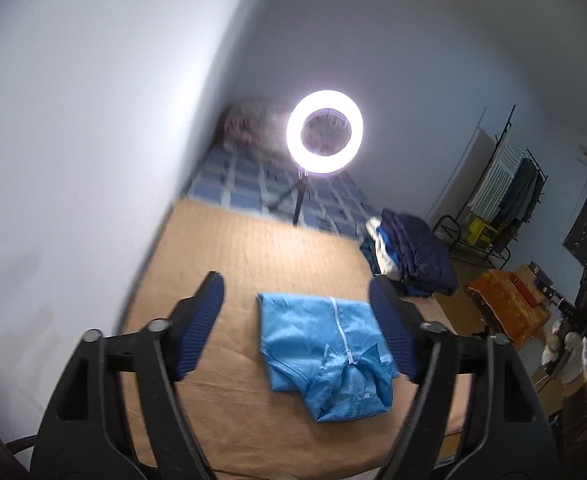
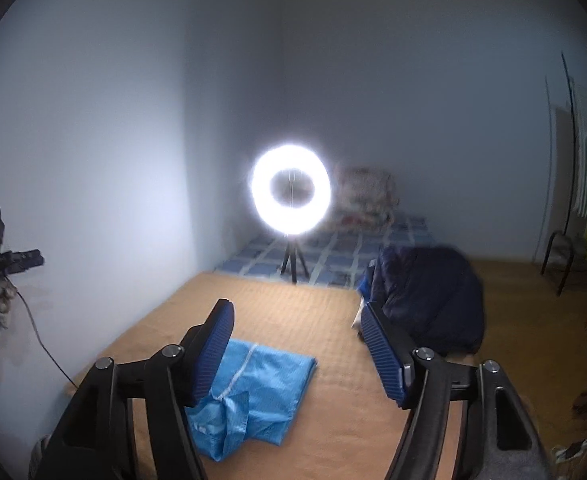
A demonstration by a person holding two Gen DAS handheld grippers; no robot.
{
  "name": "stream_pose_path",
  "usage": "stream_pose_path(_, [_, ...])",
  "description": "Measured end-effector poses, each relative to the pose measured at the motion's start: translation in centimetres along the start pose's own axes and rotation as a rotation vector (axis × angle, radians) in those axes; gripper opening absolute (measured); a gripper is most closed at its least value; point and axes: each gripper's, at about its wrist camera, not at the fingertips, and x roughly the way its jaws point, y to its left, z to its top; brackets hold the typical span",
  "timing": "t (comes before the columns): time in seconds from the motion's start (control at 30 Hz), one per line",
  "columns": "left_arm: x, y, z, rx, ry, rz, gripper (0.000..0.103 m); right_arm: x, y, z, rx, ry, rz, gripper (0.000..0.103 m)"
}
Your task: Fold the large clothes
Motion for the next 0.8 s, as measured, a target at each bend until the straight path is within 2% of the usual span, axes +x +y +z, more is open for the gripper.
stream_pose_path(0.1, [7.5,1.0,-2.2,-0.025,0.101,-0.009,0.048,5.2,-0.4,-2.5,0.008,0.081,0.012,0.058])
stream_pose_path(0.17, [12.1,1.6,-3.6,-0.049,0.170,-0.018,0.043,8.3,-0.6,-4.1,0.026,0.135,0.039,0.053])
stream_pose_path(0.27, [18.3,1.6,-5.8,-0.055,0.256,-0.025,0.043,13.6,-0.6,-6.7,0.059,0.221,0.102,0.045])
stream_pose_path(0.4, [25.7,0.3,-8.8,0.011,0.367,-0.035,0.042,20.5,0.6,-9.6,0.049,0.338,0.173,0.041])
stream_pose_path(0.43, [26.9,0.0,-9.6,0.022,0.388,-0.033,0.040,21.7,0.7,-10.3,0.046,0.360,0.180,0.039])
stream_pose_path(0.47, [28.5,-0.1,-10.4,0.036,0.418,-0.021,0.030,23.2,0.8,-11.0,0.046,0.384,0.189,0.037])
stream_pose_path(0.5, [29.9,-0.2,-11.1,0.044,0.445,-0.013,0.025,25.1,0.8,-11.9,0.048,0.416,0.197,0.036])
stream_pose_path(0.7, [34.9,0.9,-14.4,0.058,0.523,0.036,0.025,30.5,0.5,-16.7,0.073,0.536,0.191,0.033])
stream_pose_path(0.8, [35.2,1.3,-15.3,0.071,0.508,0.027,0.025,32.6,-0.2,-18.9,0.060,0.588,0.164,0.033])
